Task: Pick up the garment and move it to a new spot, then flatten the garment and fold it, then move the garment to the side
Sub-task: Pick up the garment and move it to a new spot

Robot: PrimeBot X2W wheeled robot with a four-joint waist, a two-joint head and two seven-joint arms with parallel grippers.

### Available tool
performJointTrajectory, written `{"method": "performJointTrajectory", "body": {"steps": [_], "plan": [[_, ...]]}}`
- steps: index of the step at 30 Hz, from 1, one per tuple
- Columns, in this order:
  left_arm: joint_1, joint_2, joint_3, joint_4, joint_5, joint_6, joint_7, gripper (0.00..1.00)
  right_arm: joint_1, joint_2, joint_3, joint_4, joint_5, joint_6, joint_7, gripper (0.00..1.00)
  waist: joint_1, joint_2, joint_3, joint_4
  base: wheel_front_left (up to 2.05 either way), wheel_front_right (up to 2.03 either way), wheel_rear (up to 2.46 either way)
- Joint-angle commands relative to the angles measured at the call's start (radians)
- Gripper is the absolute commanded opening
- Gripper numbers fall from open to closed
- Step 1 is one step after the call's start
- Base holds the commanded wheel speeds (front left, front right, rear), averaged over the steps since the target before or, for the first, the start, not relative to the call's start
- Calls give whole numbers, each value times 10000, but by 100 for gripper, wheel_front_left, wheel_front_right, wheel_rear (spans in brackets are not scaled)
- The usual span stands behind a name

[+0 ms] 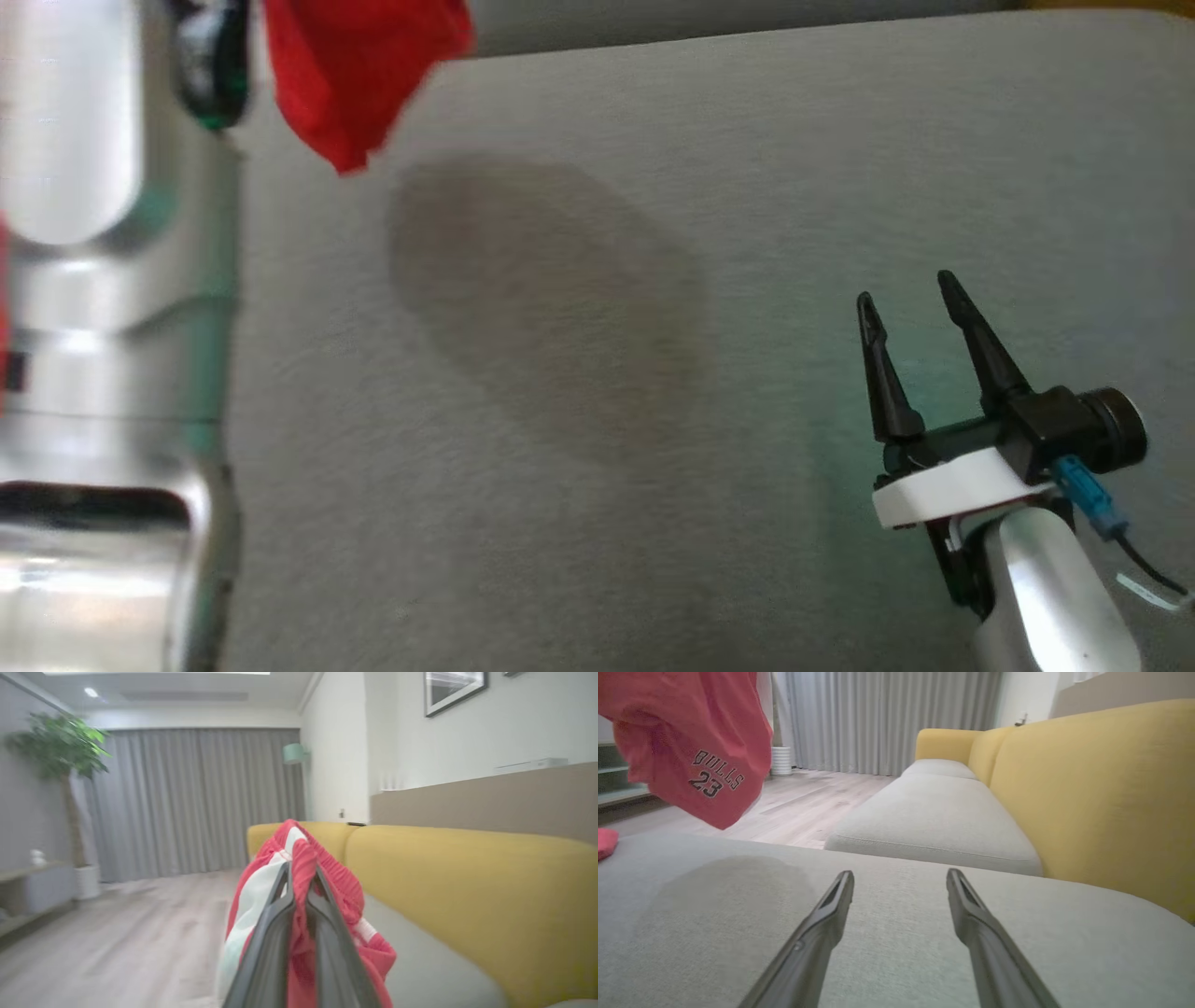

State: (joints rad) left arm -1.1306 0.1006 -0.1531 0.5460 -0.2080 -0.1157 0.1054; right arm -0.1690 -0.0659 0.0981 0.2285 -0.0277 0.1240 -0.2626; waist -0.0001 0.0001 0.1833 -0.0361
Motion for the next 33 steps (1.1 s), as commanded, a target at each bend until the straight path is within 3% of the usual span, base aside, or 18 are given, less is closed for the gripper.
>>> {"method": "performJointTrajectory", "body": {"steps": [1, 10, 15, 20, 21, 25, 33], "plan": [[-368, 85, -101, -510, -384, -89, 200, 0, -122, 85, 270, -322, 5, 67, 8, 100, 1, -1, -421, -1326, 0, 0, 0], [525, -468, -2150, -993, -2579, -146, -274, 0, -59, 148, 351, -564, 310, 67, 8, 100, 1, -1, 132, -2570, 0, 0, 0], [1752, -488, -2888, -653, -2789, -147, -1878, 0, -113, 153, 419, -723, 759, 67, 8, 100, 1, -1, 354, -2783, 0, 0, 0], [4081, -442, -3706, 681, -2754, -118, -3438, 0, 18, 154, 486, -680, 888, 67, 8, 100, 1, -1, 485, -2492, 0, 0, 0], [5158, -467, -3598, 1464, -2667, 100, -3652, 100, 195, 155, 460, -608, 829, 67, 8, 100, 1, -1, 350, -2196, 0, 0, 0], [6499, -494, -2910, 233, -2221, 381, -3666, 100, 561, 155, 256, -485, 742, 67, 8, 100, 1, -1, -135, -1692, 0, 0, 0], [10254, -501, -1305, -3854, -1871, 1906, -3669, 100, 1519, 154, 235, -337, 862, 67, 8, 100, 1, -1, -1541, -961, 0, 0, 0]]}}
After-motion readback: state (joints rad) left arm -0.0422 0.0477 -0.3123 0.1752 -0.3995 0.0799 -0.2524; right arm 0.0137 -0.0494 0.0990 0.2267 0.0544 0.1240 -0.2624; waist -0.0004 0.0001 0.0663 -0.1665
